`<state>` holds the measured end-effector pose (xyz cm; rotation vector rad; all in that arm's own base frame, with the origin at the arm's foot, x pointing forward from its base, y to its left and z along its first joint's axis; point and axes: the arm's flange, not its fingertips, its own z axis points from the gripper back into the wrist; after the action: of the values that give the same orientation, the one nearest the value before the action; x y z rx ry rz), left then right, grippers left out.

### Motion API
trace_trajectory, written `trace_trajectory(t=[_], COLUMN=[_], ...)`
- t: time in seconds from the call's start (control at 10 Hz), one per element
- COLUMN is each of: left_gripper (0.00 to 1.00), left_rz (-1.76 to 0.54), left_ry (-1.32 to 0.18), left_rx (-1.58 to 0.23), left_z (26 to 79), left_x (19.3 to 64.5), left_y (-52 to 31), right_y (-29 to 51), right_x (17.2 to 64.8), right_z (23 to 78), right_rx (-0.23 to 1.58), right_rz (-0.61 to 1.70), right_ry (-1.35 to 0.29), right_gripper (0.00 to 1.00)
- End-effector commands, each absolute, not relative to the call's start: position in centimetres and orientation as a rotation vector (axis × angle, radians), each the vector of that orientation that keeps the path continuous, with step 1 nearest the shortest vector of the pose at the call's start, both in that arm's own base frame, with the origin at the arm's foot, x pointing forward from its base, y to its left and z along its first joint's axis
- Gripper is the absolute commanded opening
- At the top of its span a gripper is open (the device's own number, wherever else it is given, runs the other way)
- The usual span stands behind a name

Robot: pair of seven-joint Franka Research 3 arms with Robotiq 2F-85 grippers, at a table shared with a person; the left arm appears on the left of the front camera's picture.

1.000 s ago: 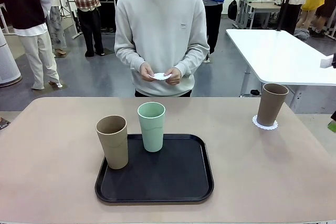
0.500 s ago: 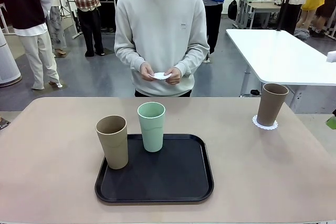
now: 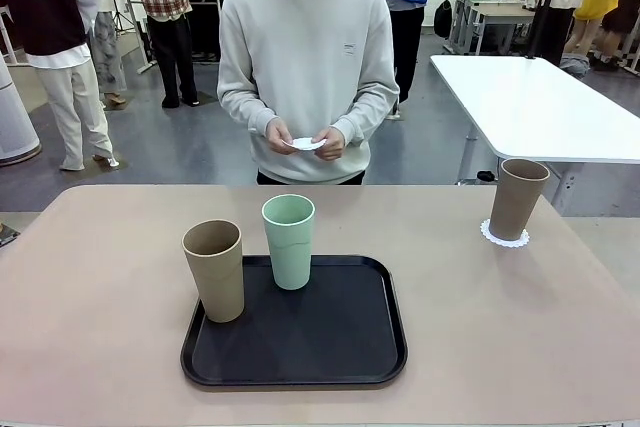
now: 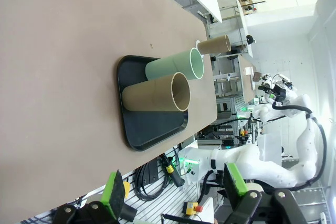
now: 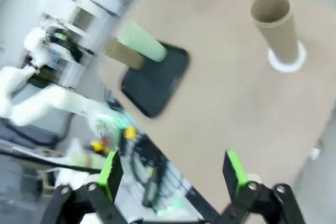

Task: Place coasters on the table and set cups on them.
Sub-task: Take one Reusable plastic cup from the Flat Tray and place it on a coaster set by the human.

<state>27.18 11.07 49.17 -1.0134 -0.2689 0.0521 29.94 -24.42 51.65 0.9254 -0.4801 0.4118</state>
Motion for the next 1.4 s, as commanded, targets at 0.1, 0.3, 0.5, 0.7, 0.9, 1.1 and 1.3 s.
trace_trajectory(t=[0.1, 0.3, 0.5, 0.7, 0.9, 1.1, 1.3], left_gripper=[1.0, 1.0, 1.0, 1.0, 1.0, 1.0, 1.0], left_rz=[0.039, 0.039, 0.039, 0.039, 0.039, 0.039, 0.039], left_ry=[-0.274, -0.274, -0.274, -0.274, -0.274, -0.274, -0.274], left_rx=[-1.024, -1.024, -1.024, -1.024, -1.024, -1.024, -1.024], left_z=[49.2, 49.2, 49.2, 49.2, 49.2, 49.2, 49.2], left_x=[27.2, 27.2, 27.2, 27.2, 27.2, 27.2, 27.2], left_y=[11.0, 11.0, 11.0, 11.0, 11.0, 11.0, 11.0], right_y=[-28.1, -28.4, -28.9, -29.0, -29.2, -29.3, -29.4], right_x=[33.3, 34.2, 33.4, 32.7, 33.0, 33.2, 33.1], right_z=[49.0, 46.3, 45.2, 44.8, 43.8, 43.1, 42.6], right_rx=[1.189, 1.237, 1.201, 1.173, 1.167, 1.139, 1.098], right_rz=[0.351, 0.319, 0.275, 0.278, 0.236, 0.2, 0.16], right_ry=[-0.43, -0.402, -0.394, -0.398, -0.403, -0.385, -0.364], right_gripper=[1.0, 1.0, 1.0, 1.0, 1.0, 1.0, 1.0])
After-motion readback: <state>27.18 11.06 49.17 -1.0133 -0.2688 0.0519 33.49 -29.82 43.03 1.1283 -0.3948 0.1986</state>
